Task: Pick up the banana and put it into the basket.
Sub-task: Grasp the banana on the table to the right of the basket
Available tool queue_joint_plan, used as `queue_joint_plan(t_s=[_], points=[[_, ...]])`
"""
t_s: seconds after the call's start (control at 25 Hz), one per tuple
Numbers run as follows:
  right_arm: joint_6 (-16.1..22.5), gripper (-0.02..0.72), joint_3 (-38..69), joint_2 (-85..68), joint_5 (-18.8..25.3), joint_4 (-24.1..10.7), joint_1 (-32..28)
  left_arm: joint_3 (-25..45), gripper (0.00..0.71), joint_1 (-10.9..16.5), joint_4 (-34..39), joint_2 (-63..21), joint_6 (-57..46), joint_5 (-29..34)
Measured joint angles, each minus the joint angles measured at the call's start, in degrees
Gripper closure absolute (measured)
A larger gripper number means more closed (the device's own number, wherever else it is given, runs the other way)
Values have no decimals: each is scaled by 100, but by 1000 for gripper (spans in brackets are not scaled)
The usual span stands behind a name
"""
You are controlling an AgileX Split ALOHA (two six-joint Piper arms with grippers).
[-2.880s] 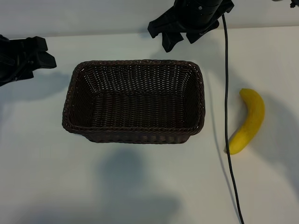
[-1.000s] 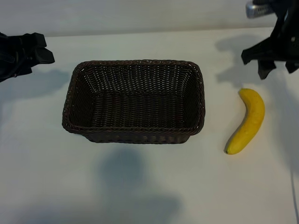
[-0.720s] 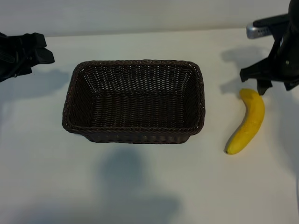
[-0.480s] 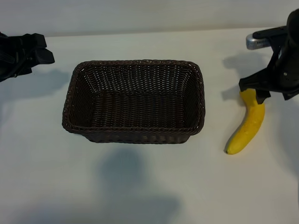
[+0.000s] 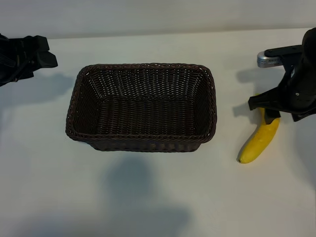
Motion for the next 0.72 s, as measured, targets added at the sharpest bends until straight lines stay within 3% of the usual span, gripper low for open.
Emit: queue_joint_plan(t_s=[0.24, 0.72], points=[[-43, 154, 0, 0, -252, 395, 0, 0, 119, 0, 0, 0, 0, 14], [-43, 154, 95, 181, -620, 318, 0, 0, 119, 0, -6, 0, 0, 25]])
